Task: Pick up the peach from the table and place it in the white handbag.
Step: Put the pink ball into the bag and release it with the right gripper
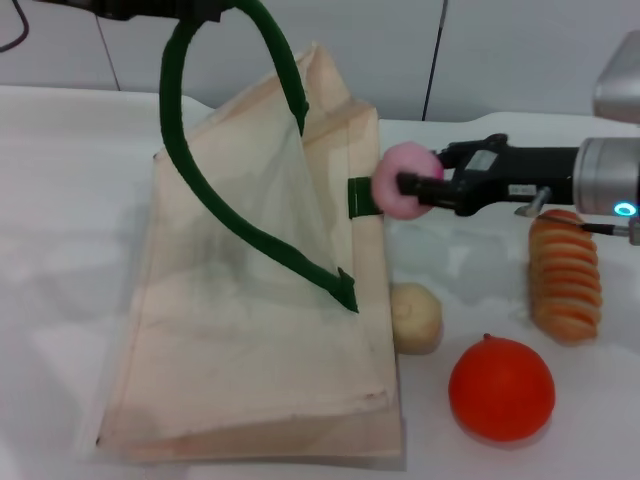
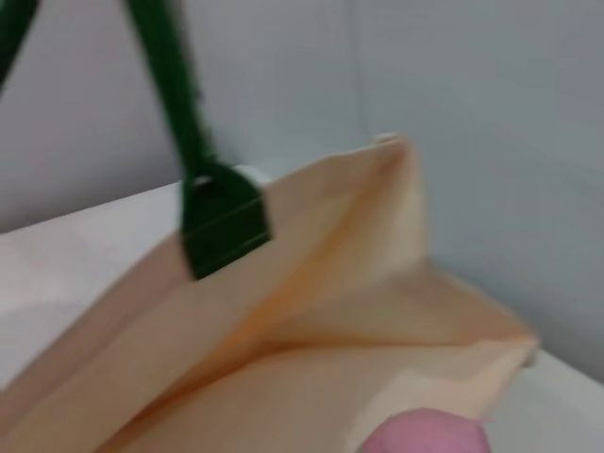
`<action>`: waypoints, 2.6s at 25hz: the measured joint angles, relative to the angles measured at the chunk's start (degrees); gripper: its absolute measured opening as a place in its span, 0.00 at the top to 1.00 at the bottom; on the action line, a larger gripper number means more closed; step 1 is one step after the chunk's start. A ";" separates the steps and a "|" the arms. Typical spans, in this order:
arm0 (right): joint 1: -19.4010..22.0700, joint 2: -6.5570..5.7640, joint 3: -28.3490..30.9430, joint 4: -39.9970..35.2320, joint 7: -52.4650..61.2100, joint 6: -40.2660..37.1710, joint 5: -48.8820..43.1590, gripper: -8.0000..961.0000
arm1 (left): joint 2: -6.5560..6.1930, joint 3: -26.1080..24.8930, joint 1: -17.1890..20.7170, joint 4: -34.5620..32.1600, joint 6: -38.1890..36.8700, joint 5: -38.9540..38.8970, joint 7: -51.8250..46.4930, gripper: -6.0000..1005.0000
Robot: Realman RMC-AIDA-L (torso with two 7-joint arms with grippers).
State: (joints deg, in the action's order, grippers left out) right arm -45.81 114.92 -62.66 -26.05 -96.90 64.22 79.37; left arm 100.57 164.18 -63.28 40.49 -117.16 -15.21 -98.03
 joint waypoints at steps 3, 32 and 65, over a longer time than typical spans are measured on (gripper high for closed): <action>-0.71 0.15 -0.25 0.15 -0.04 0.24 -0.71 0.55 | -0.06 0.00 -0.61 -0.03 0.00 0.00 -0.01 0.76; -8.07 1.61 -13.78 1.29 0.33 4.59 -0.61 0.52 | -0.11 0.00 -2.75 -0.25 0.00 0.01 -0.15 0.74; -2.85 0.25 -9.29 0.63 0.55 -10.42 7.52 0.07 | -0.03 0.00 -0.71 0.02 0.17 0.02 0.02 0.72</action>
State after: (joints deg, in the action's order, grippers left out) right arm -48.66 115.17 -71.95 -25.43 -96.35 53.80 86.88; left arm 100.55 164.18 -63.99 40.51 -116.98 -15.18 -98.00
